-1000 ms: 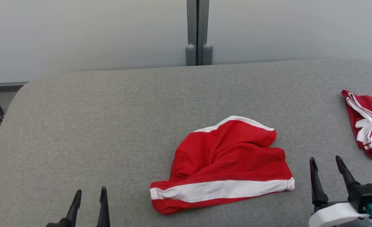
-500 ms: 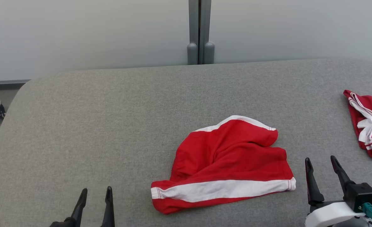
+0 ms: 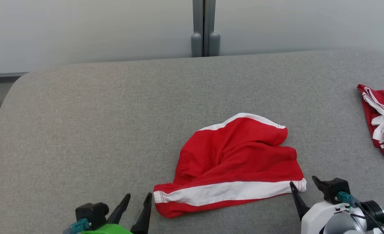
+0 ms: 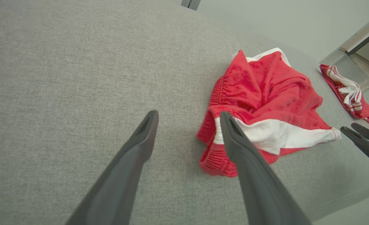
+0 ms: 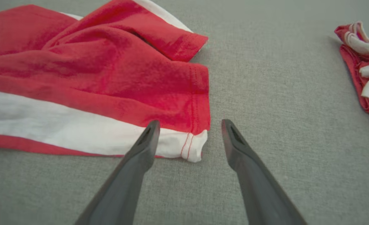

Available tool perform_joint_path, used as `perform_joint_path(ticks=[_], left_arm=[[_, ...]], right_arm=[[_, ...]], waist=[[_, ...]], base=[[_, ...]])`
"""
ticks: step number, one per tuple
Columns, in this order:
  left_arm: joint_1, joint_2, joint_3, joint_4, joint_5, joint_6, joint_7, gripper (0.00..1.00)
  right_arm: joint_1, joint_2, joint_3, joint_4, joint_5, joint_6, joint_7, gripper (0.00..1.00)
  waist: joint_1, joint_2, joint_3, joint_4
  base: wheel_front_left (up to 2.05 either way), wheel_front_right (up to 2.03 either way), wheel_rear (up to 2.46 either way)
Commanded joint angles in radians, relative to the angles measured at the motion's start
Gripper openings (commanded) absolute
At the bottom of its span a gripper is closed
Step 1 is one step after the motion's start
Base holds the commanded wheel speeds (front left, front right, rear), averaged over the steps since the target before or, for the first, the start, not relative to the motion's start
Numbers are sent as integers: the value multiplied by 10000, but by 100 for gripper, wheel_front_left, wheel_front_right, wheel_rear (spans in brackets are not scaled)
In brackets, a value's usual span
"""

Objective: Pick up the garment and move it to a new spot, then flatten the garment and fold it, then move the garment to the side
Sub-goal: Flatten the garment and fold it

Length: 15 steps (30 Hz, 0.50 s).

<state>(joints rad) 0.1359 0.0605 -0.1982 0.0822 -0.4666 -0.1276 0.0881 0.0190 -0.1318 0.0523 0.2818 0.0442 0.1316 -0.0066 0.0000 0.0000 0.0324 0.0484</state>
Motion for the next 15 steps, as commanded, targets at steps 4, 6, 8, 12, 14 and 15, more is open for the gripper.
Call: perform_joint_path(ticks=[4,6,8,12,14,15], left_arm=[[-121,289,-307,-378,-357,-40,877,100],[-74,319,-370,-471,-598,-41,1117,100],[-17,376,-491,-564,-751,-43,1295,100],[-2,547,-666,-598,-945,-46,1565,100],[-44,591,-741,-630,-1093,-46,1605,100],[-97,646,-809,-626,-1185,-47,1647,100]], right_arm=[[-215,-196,113,348,226,-19,718,100],[-229,-186,75,368,272,-18,747,100],[-204,-178,68,382,313,-18,731,100],[-335,-221,179,402,337,-18,589,100],[-380,-201,270,425,395,-19,553,100],[-414,-205,285,459,426,-18,551,94]], waist=[[0,0,310,40],[0,0,393,42],[0,0,440,38],[0,0,587,-2],[0,0,636,-5],[0,0,663,-1]], base=[[0,0,0],[0,0,0],[0,0,0],[0,0,0],[0,0,0],[0,0,0]])
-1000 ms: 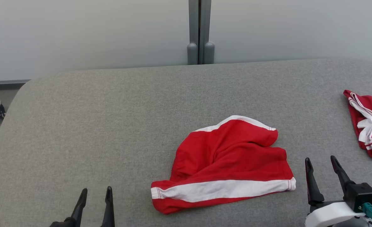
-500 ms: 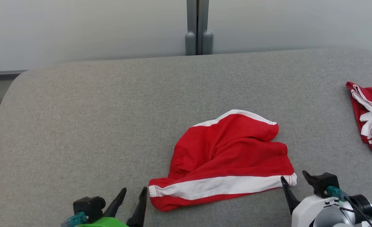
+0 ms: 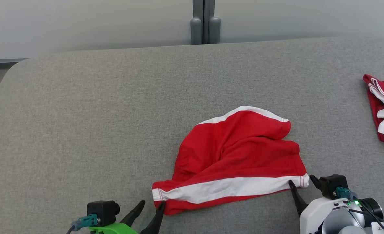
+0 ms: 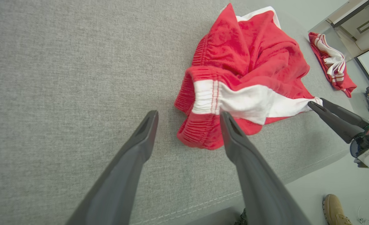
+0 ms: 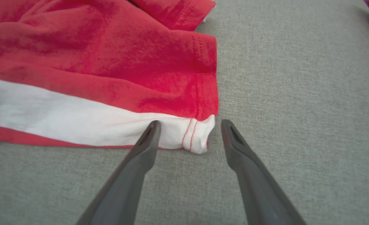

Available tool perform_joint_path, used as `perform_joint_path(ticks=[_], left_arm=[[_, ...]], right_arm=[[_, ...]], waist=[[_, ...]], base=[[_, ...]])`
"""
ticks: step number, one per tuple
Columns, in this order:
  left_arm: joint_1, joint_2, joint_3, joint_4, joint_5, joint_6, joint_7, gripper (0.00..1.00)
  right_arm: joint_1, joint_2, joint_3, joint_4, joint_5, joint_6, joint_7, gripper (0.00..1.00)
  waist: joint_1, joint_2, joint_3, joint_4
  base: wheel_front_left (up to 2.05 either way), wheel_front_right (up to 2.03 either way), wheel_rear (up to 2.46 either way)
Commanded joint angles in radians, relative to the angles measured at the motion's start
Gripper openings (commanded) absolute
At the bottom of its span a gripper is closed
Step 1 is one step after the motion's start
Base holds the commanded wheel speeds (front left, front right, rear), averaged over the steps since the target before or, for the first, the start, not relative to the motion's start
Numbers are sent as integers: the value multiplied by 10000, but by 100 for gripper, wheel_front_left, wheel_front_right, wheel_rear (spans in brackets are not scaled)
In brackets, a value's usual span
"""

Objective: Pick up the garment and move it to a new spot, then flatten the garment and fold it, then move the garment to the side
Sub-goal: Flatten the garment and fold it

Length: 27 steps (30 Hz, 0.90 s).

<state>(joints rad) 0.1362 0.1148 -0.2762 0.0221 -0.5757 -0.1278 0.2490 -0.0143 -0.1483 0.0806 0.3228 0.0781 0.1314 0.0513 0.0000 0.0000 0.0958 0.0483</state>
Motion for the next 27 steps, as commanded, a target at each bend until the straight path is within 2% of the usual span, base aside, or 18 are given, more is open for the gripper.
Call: perform_joint_path(ticks=[1,2,5,11,19,20,21,22,23,24,25,27], left_arm=[[-146,150,-56,-8,-135,-45,33,100],[-203,214,-88,35,-167,-45,50,100],[-288,243,-203,90,-330,-46,24,100],[-426,416,-410,91,-729,-47,3,100],[-672,600,-567,90,-1241,-46,-47,100],[-716,627,-655,93,-1305,-47,-41,100],[-763,651,-764,80,-1440,-47,-24,94],[-785,684,-831,91,-1565,-46,-8,78],[-817,749,-896,134,-1680,-46,15,44],[-852,807,-975,157,-1780,-46,27,24],[-902,870,-1072,151,-1880,-46,-3,0],[-919,1023,-1260,138,-1979,-46,-63,0]], right_arm=[[-110,-46,27,66,97,-16,-25,90],[-150,-55,70,82,103,-16,-45,86],[-168,-68,133,129,121,-16,-103,85],[-266,-87,194,187,158,-16,-186,70],[-327,-65,333,331,240,-16,-270,69],[-343,-71,374,365,262,-16,-258,66],[-377,-83,423,419,266,-16,-239,56],[-403,-90,475,467,288,-16,-202,46],[-465,-90,579,527,380,-16,-218,22],[-549,-85,635,558,488,-16,-314,0],[-622,-70,703,625,708,-16,-372,0],[-707,-158,853,710,1114,-16,-477,0]], waist=[[0,0,46,6],[0,0,63,15],[0,0,88,14],[0,0,154,-46],[0,0,218,-134],[0,0,219,-147],[0,0,220,-163],[0,0,218,-178],[0,0,211,-201],[0,0,194,-220],[0,0,165,-240],[0,0,76,-281]], base=[[0,0,0],[0,0,0],[0,0,0],[0,0,0],[0,0,0],[0,0,0],[0,0,0],[0,0,0],[0,0,0],[0,0,0],[0,0,0],[0,0,0]])
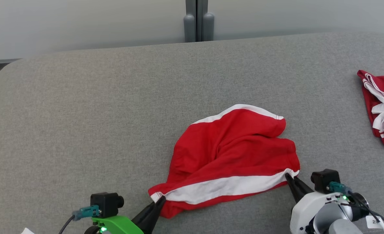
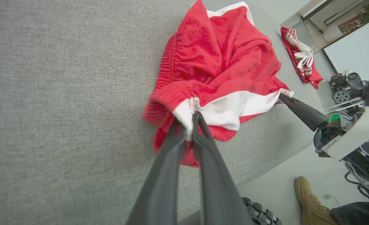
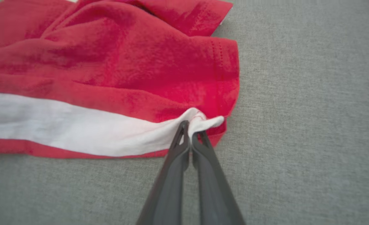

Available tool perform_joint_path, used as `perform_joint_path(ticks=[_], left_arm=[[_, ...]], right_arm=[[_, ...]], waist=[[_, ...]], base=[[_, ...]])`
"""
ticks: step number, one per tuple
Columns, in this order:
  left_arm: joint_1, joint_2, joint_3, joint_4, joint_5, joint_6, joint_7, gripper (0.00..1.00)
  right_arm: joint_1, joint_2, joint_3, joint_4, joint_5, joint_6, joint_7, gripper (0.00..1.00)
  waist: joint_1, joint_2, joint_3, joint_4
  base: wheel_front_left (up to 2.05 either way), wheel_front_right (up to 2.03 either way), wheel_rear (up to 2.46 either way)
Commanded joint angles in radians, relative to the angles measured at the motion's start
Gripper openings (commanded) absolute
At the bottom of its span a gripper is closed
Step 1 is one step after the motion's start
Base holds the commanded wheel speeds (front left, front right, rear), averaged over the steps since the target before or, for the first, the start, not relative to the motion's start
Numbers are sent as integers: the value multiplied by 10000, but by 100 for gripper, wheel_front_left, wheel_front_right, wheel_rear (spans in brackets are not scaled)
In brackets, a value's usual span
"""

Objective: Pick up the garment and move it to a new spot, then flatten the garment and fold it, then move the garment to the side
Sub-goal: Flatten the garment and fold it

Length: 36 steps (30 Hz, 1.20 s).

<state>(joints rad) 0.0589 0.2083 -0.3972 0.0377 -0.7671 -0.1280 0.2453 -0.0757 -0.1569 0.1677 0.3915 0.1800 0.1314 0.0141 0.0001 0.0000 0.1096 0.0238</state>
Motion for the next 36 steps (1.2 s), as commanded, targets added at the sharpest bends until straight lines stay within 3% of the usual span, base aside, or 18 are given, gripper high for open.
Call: perform_joint_path(ticks=[1,5,11,17,22,27,31,36], left_arm=[[-139,164,-114,-74,-129,-44,-57,0],[114,527,-287,-887,-663,-44,25,0],[498,1212,48,-3980,-1718,-40,175,0],[34,1491,541,-7084,-2464,537,911,0],[-1021,1439,734,-8622,-3141,1279,1816,0],[-2670,1577,1086,-8723,-3700,1963,2794,0],[-4354,1599,1319,-7703,-3699,2250,3308,0],[-7382,1376,1408,-4955,-2653,1796,3025,0]], right_arm=[[-146,-98,-74,4,378,-17,-164,0],[-141,-315,-305,-705,1897,-16,-247,0],[370,-1365,-988,-4341,5289,-14,261,0],[670,-2052,-2739,-7611,7570,-10,783,0],[207,-2362,-4010,-9253,8739,-10,1577,0],[-914,-2772,-4444,-9248,8459,-10,2536,0],[-2561,-2502,-4075,-8397,7741,-8,3098,0],[-5712,-1269,-3246,-6493,6499,-10,3285,0]], waist=[[-1,0,-105,-54],[-1,0,-291,-117],[-1,0,-549,-358],[-1,0,-658,-733],[-1,0,-530,-1125],[-1,0,33,-1539],[-1,0,1046,-1667],[-1,0,2760,-1619]], base=[[0,0,0],[0,0,0],[0,0,0],[0,0,0],[0,0,0],[0,0,0],[0,0,0],[0,0,0]])
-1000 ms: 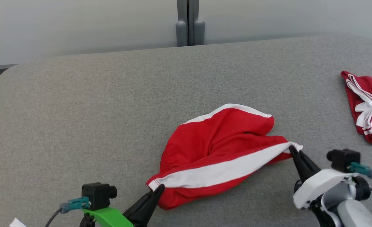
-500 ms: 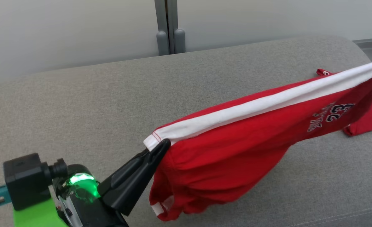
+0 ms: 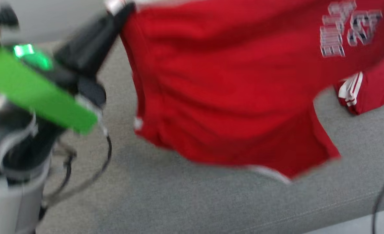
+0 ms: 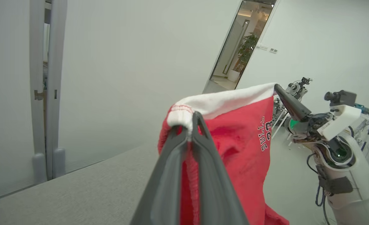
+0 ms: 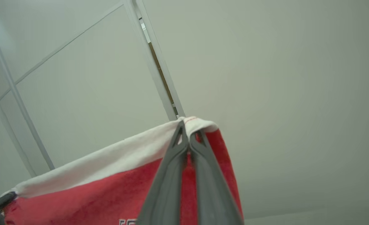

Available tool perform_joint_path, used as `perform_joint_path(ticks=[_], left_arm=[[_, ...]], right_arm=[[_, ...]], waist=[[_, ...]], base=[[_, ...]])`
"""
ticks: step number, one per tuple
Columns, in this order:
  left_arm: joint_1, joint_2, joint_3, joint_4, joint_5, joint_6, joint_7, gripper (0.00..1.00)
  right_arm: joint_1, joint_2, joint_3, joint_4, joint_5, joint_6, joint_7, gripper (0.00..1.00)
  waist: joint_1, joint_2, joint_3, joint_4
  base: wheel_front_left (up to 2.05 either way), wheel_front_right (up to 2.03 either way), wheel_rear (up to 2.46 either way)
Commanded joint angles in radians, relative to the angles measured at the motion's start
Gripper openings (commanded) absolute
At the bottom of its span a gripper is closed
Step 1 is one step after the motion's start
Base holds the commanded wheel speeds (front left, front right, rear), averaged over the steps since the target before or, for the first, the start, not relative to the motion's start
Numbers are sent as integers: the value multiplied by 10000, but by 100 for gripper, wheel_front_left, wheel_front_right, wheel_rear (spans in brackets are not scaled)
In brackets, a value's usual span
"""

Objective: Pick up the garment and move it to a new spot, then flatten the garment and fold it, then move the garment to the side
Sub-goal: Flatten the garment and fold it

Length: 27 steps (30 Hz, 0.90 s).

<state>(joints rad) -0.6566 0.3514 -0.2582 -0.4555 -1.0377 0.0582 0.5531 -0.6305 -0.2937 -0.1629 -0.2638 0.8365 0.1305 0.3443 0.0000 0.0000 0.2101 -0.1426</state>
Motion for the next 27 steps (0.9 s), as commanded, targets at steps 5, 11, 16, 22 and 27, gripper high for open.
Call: perform_joint_path(ticks=[5,11,16,22,27], left_arm=[[-3460,-724,-321,3551,1515,-1107,-1447,0],[-5461,-1217,-1256,7074,2912,-1834,-3971,0],[-5243,-935,-2488,8704,3532,-1897,-6172,0],[-3276,-450,-3792,9299,2534,-1897,-7828,0],[-905,-345,-4367,8898,1979,-1896,-8173,0]], right_arm=[[-3649,1477,648,2727,-2043,1,-1125,0],[-5233,2081,1050,5618,-3046,1,-3299,0],[-4312,1784,2206,6747,-2942,0,-4598,0],[-1949,739,3688,6629,-2178,0,-5668,0],[826,13,3773,5739,-1218,0,-6057,0]], waist=[[0,0,2989,73],[0,0,3311,219],[0,0,3157,135],[0,0,2762,128],[0,0,2017,297]], base=[[0,0,0],[0,0,0],[0,0,0],[0,0,0],[0,0,0]])
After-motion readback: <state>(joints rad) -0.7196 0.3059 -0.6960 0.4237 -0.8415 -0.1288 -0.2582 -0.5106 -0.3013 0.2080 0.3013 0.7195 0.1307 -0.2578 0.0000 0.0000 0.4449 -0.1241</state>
